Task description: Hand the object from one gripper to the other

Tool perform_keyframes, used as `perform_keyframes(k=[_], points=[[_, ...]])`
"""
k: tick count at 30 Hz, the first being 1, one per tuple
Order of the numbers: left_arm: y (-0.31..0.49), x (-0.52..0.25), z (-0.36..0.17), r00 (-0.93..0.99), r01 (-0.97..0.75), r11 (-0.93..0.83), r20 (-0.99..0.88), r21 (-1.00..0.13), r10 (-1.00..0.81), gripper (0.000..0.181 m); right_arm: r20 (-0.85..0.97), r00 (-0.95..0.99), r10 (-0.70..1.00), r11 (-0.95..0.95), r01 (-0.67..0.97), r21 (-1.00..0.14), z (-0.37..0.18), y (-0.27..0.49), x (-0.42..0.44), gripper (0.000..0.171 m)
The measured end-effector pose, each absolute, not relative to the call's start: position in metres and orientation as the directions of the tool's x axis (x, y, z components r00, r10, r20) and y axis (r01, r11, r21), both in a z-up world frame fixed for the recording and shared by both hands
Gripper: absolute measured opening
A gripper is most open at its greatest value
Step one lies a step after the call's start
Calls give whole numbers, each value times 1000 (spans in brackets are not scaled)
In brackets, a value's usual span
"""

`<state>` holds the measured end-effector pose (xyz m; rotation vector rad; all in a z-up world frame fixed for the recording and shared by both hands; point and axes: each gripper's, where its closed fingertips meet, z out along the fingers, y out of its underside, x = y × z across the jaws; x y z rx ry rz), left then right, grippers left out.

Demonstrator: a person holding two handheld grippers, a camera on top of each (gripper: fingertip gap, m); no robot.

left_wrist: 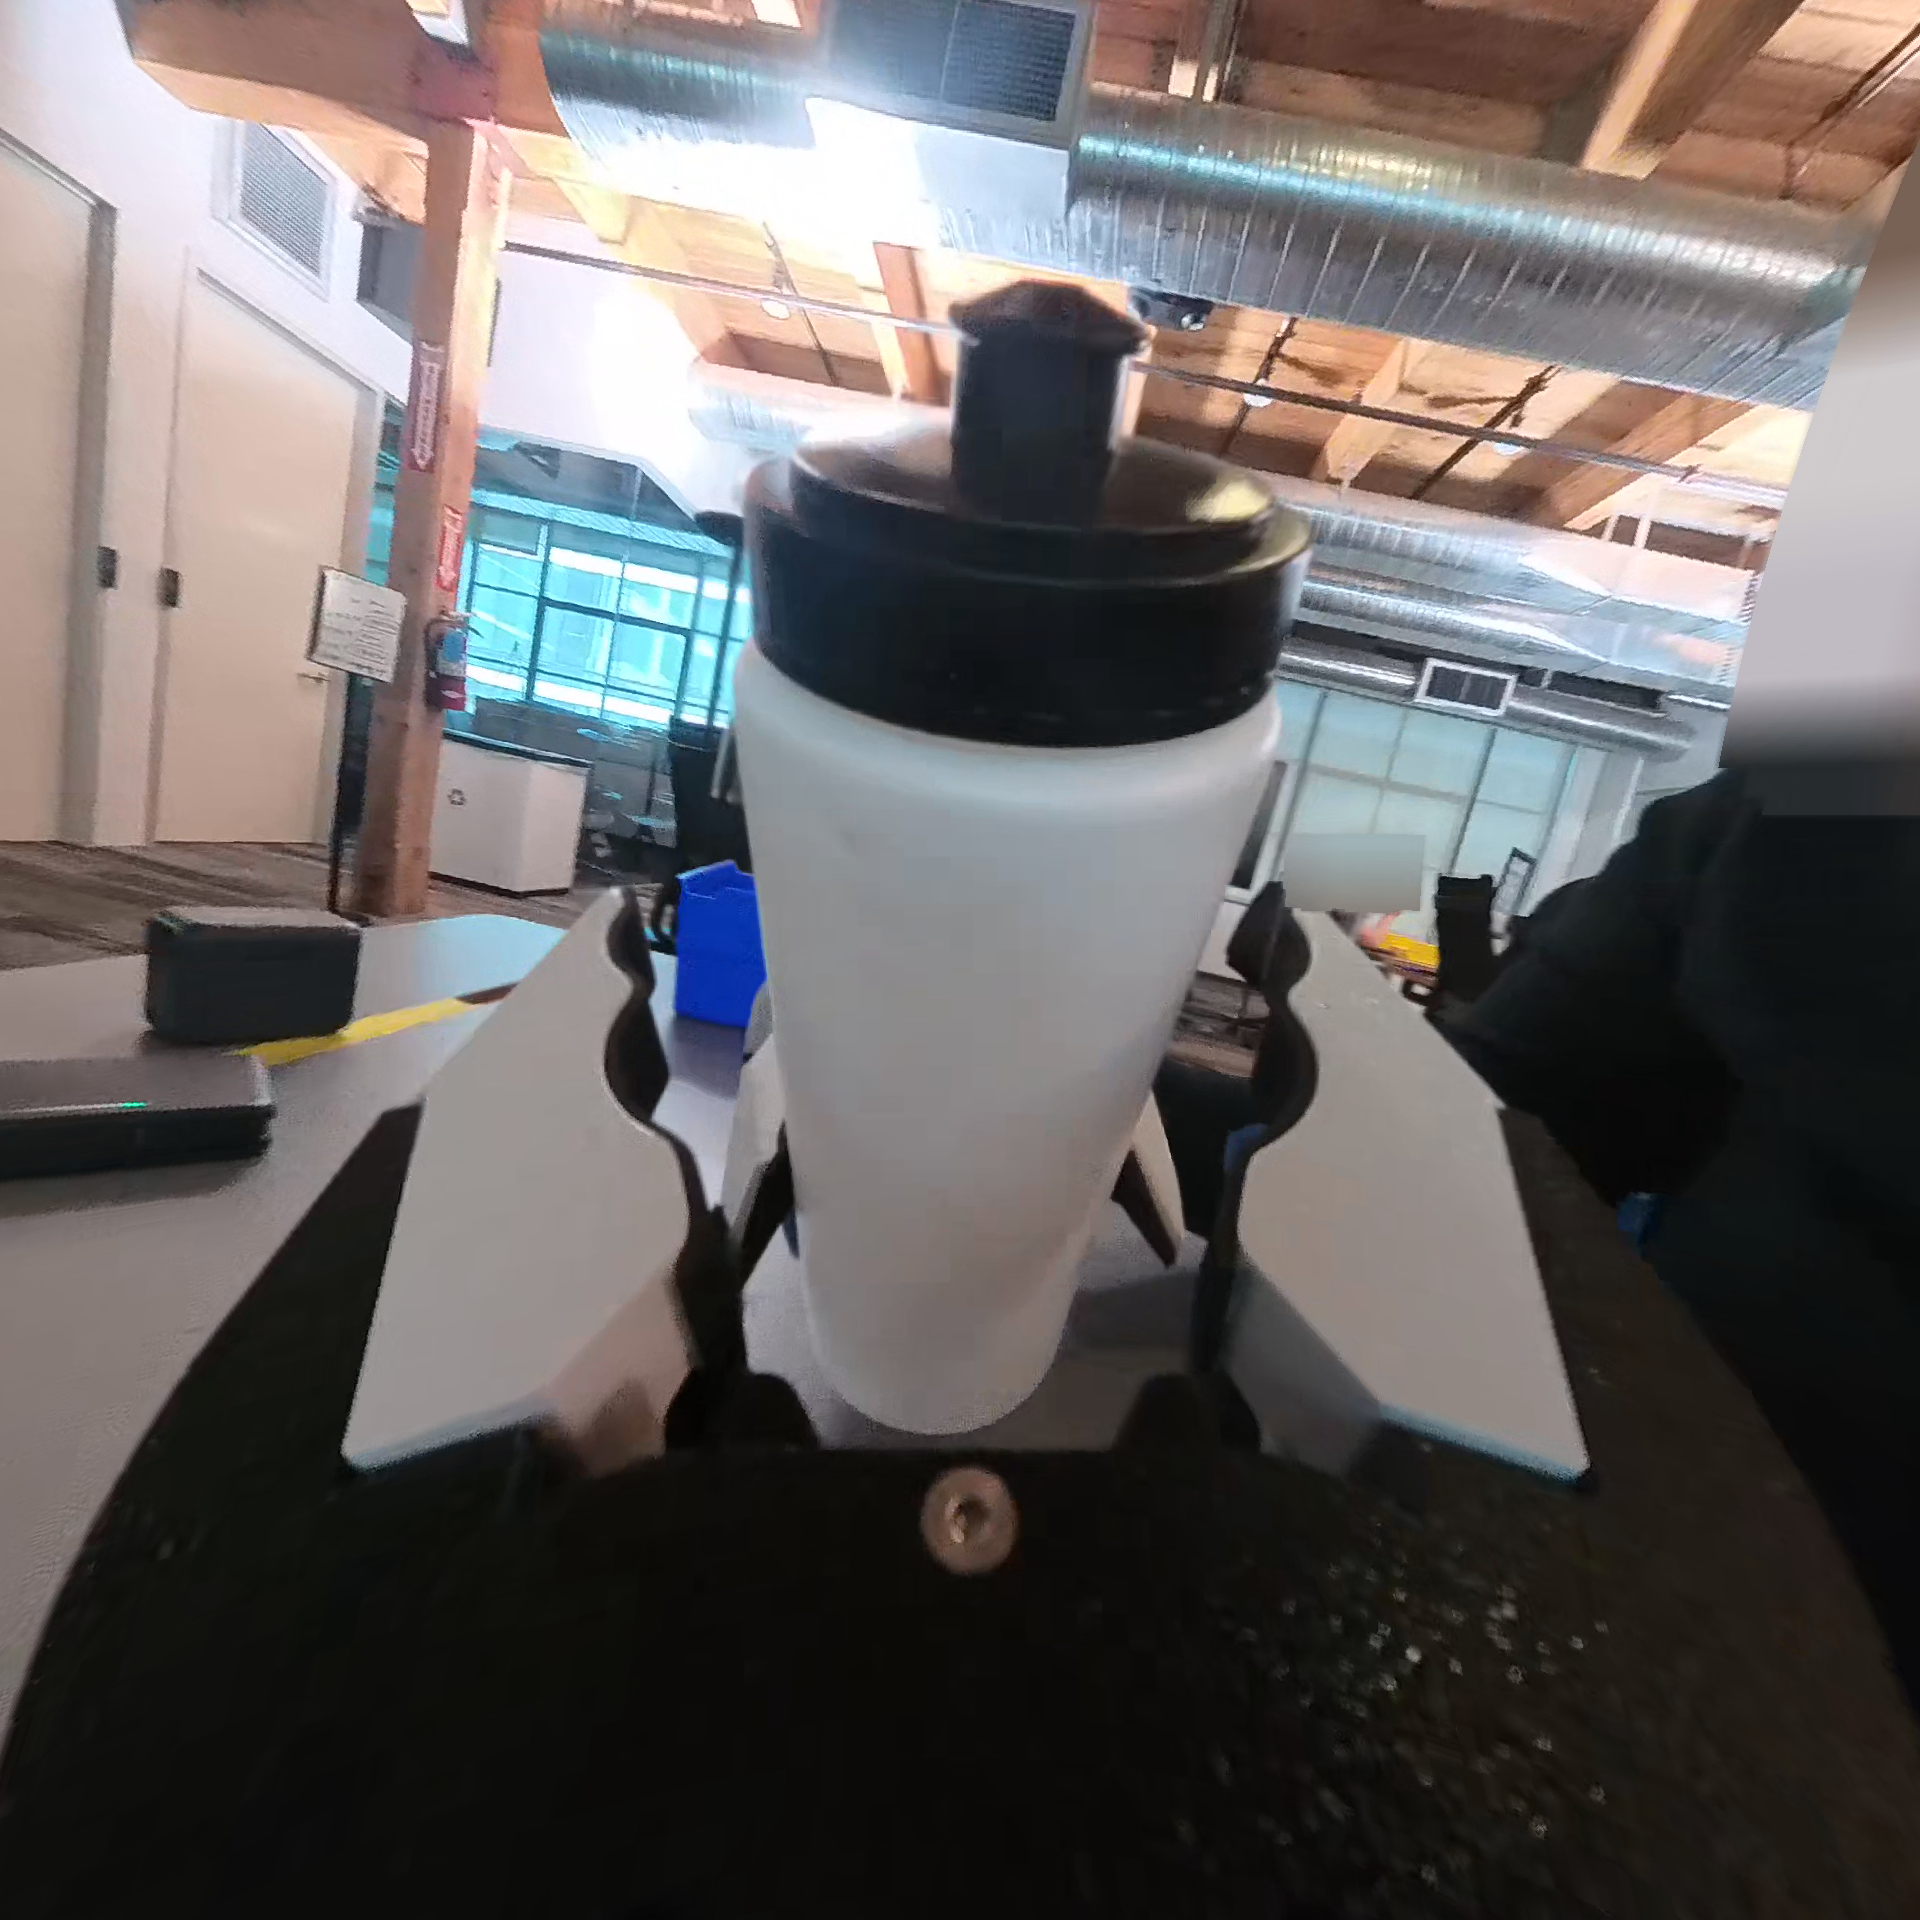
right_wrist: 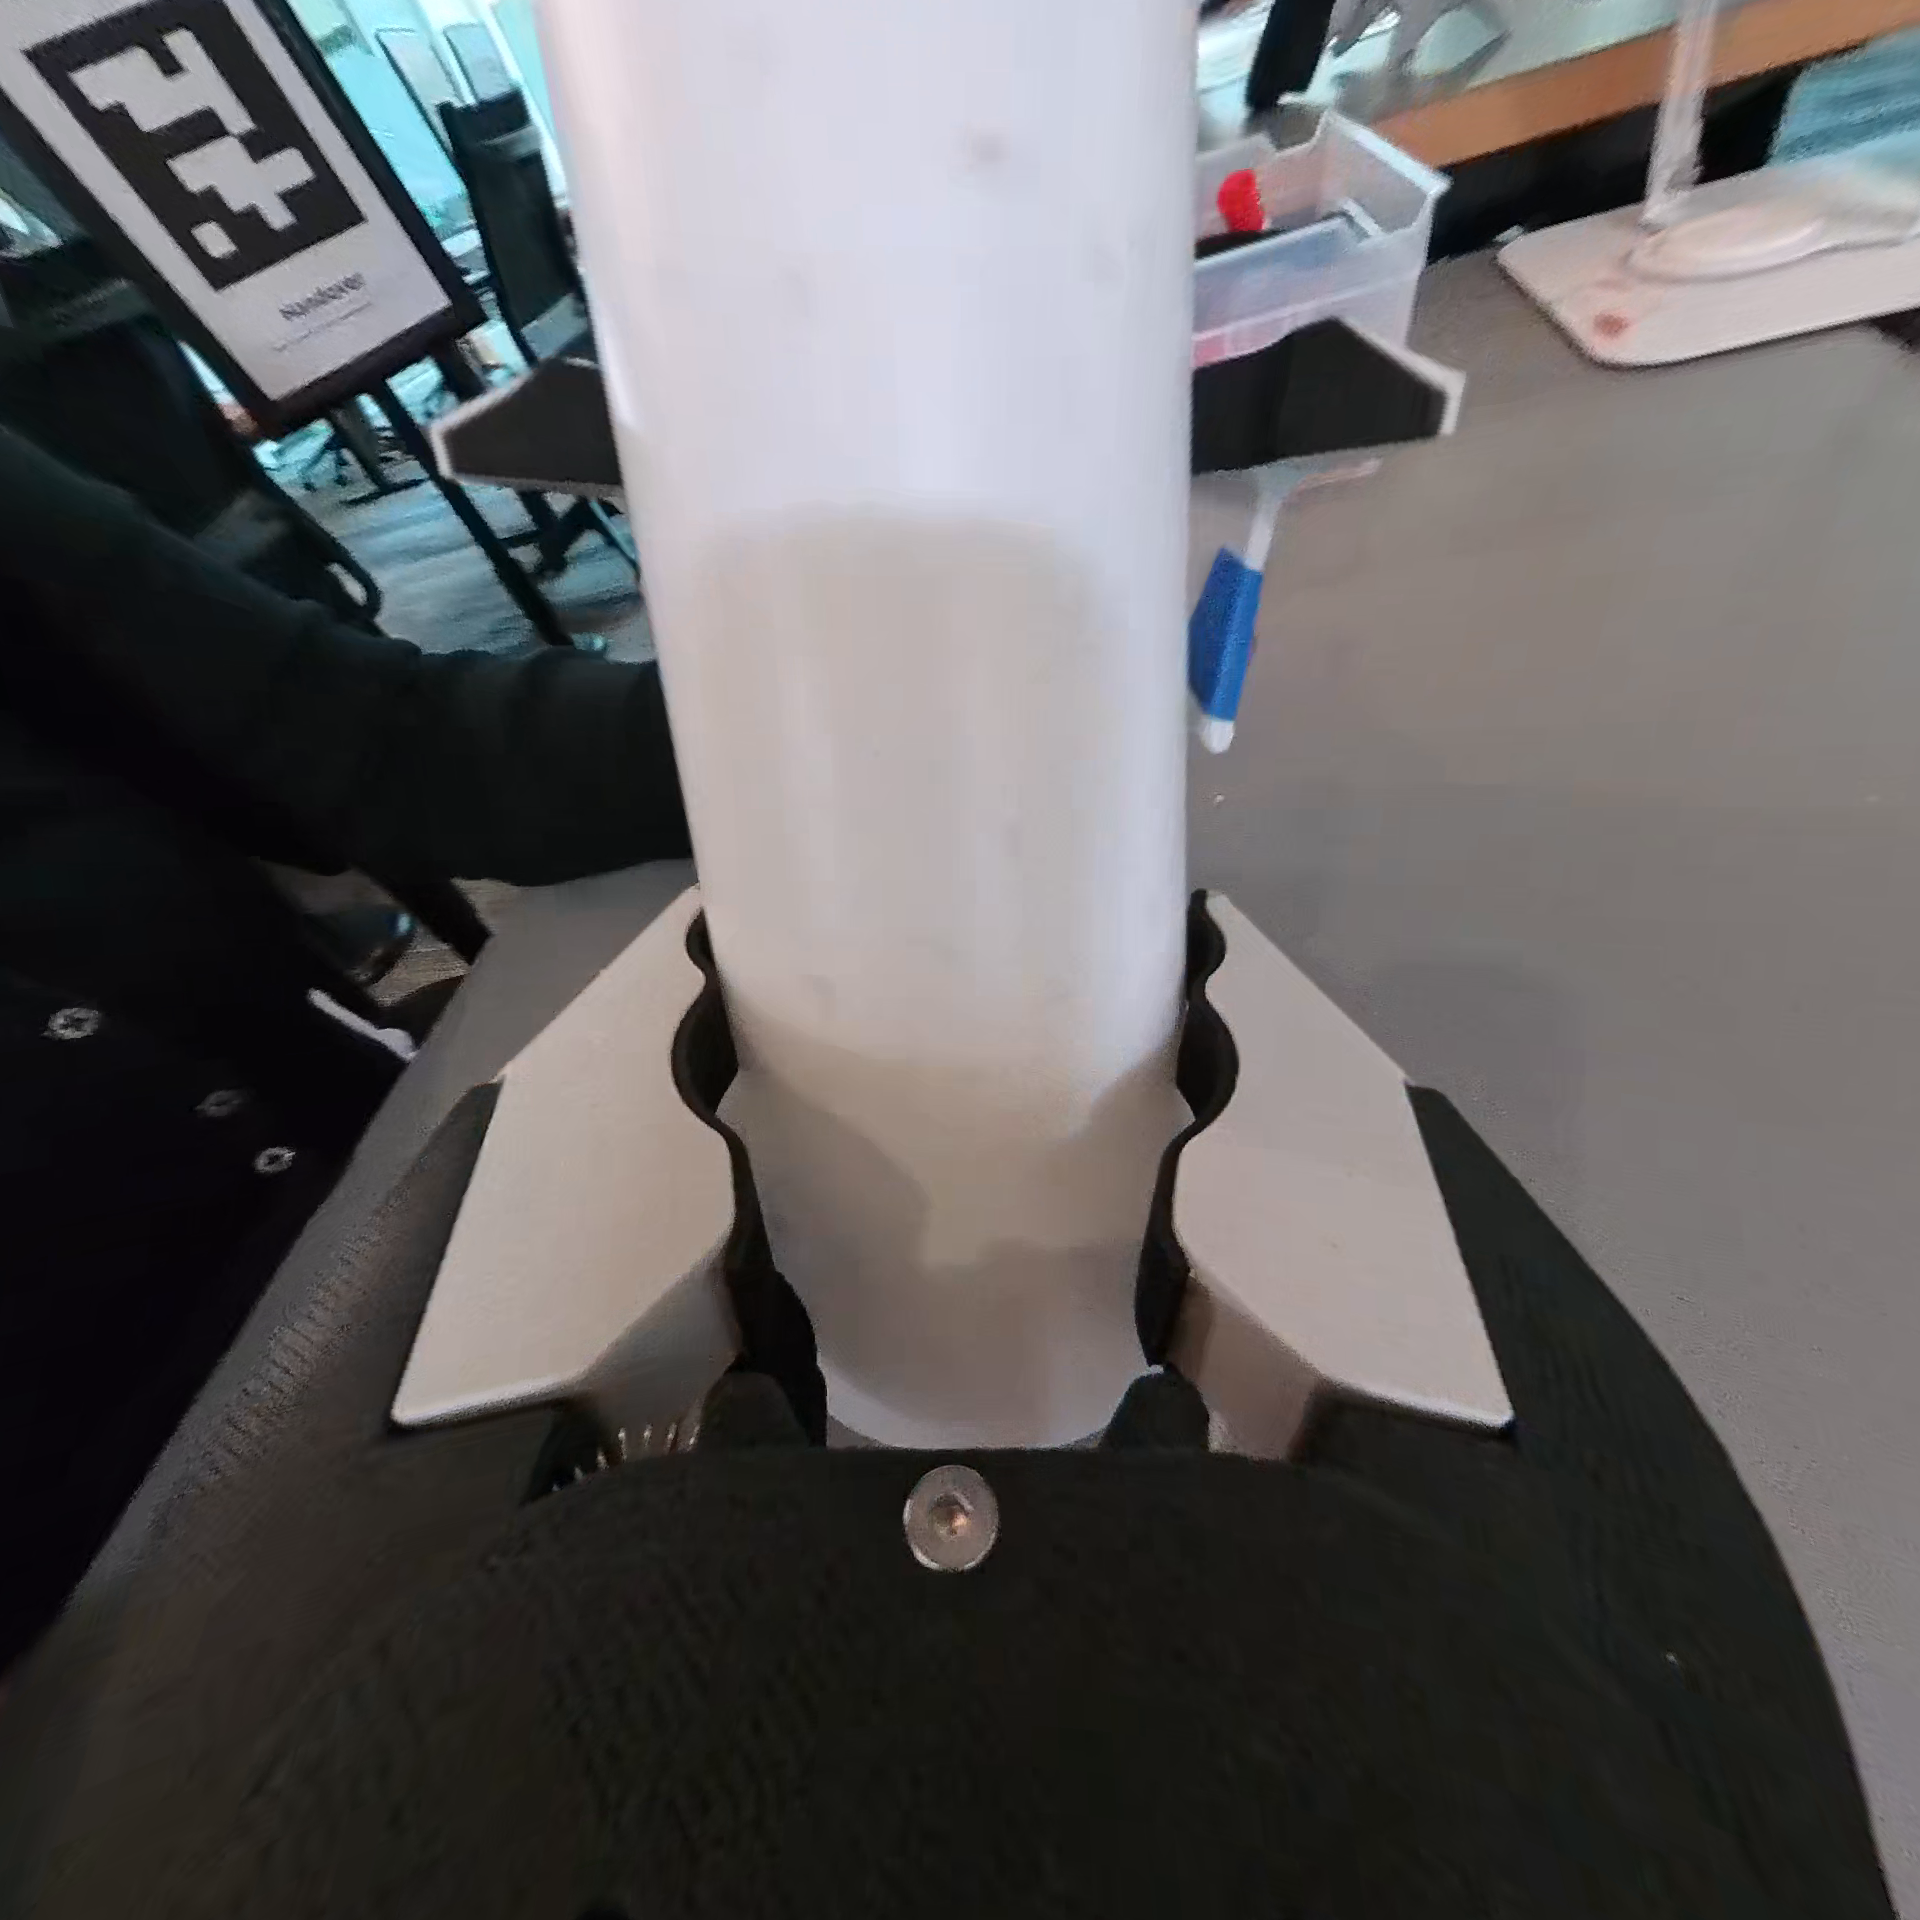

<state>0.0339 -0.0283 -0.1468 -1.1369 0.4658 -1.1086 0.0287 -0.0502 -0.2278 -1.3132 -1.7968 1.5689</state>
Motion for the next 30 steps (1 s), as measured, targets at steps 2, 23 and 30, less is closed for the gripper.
perform_keyframes(k=[2,23,30], points=[[-31,40,-150,375,456,-41,234,-889,-897,106,-297,-487,821,-91,402,-911,-231,-55,30,88],[-21,-10,-132,437,741,83,385,-666,-813,86,-49,-255,966,51,369,-928,-242,-56,-17,94],[-26,4,-129,406,697,61,323,-714,-855,85,-192,-260,946,-94,348,-933,-235,-62,-8,86]])
